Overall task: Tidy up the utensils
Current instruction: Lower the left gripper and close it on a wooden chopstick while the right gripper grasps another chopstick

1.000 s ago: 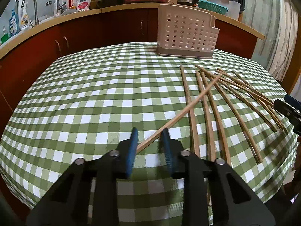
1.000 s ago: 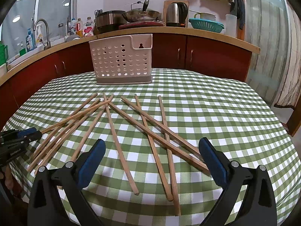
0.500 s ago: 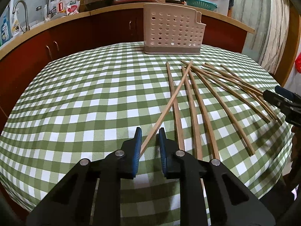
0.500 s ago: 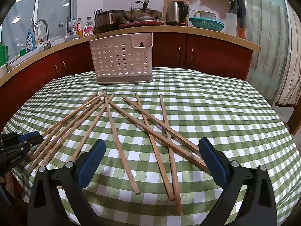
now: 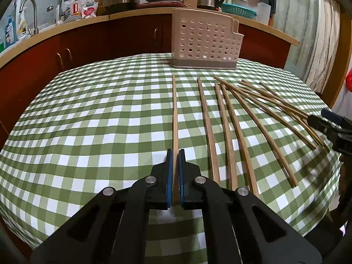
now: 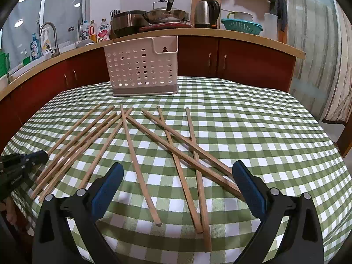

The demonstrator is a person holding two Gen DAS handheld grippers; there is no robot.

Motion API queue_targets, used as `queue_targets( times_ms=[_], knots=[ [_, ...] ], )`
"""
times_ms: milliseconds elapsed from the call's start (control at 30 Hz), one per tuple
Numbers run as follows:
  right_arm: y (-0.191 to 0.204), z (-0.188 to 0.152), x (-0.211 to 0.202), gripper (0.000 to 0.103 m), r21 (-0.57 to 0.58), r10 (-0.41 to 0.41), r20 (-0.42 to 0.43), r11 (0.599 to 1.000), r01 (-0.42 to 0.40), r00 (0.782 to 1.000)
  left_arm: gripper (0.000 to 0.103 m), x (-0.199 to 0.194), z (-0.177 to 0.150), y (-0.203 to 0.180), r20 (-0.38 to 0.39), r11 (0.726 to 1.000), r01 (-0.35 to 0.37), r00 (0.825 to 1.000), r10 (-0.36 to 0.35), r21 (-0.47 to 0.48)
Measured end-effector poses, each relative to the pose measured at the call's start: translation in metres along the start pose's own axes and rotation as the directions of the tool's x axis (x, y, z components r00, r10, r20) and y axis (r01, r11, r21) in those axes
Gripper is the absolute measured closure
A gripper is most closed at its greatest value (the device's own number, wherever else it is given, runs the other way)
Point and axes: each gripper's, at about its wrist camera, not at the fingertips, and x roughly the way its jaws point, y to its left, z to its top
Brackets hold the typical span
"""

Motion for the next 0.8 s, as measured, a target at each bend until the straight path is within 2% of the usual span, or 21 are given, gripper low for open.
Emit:
queue_targets(
  times_ms=[233, 300, 367, 500, 733, 800],
  knots=[
    [0.003, -0.003, 0.0, 0.008, -0.029, 0.036, -0.001, 0.999, -0.036, 0.999, 0.098, 0.001, 0.005, 0.007, 0.004, 1.0, -0.016, 1.0, 0.016, -0.018],
    [0.006, -0.005, -0.001, 0.017, -0.042, 0.055, -0.007, 0.998, -0.055, 0.998, 0.098, 0.002, 0.005, 0.007, 0.003, 1.0, -0.019, 1.0, 0.019, -0.02],
    [0.009, -0.007, 0.001, 0.045, -0.056, 0.078, -0.027, 0.995, -0.079, 0.997, 0.098, 0.002, 0.006, 0.007, 0.003, 1.0, -0.02, 1.0, 0.02, -0.024],
    [0.011, -0.015, 0.004, 0.05, -0.066, 0.115, -0.049, 0.991, -0.118, 0.992, 0.098, 0.002, 0.006, 0.007, 0.004, 0.999, -0.019, 1.0, 0.02, -0.031],
    [0.009, -0.03, 0.002, 0.069, -0.097, 0.169, -0.05, 0.98, -0.174, 0.984, 0.098, 0.004, 0.003, 0.007, -0.001, 0.999, -0.021, 1.0, 0.021, -0.042],
    [0.006, -0.033, 0.001, 0.078, -0.094, 0.188, -0.037, 0.977, -0.191, 0.981, 0.098, 0.004, 0.002, 0.008, -0.001, 0.999, -0.021, 1.0, 0.021, -0.047]
  ],
)
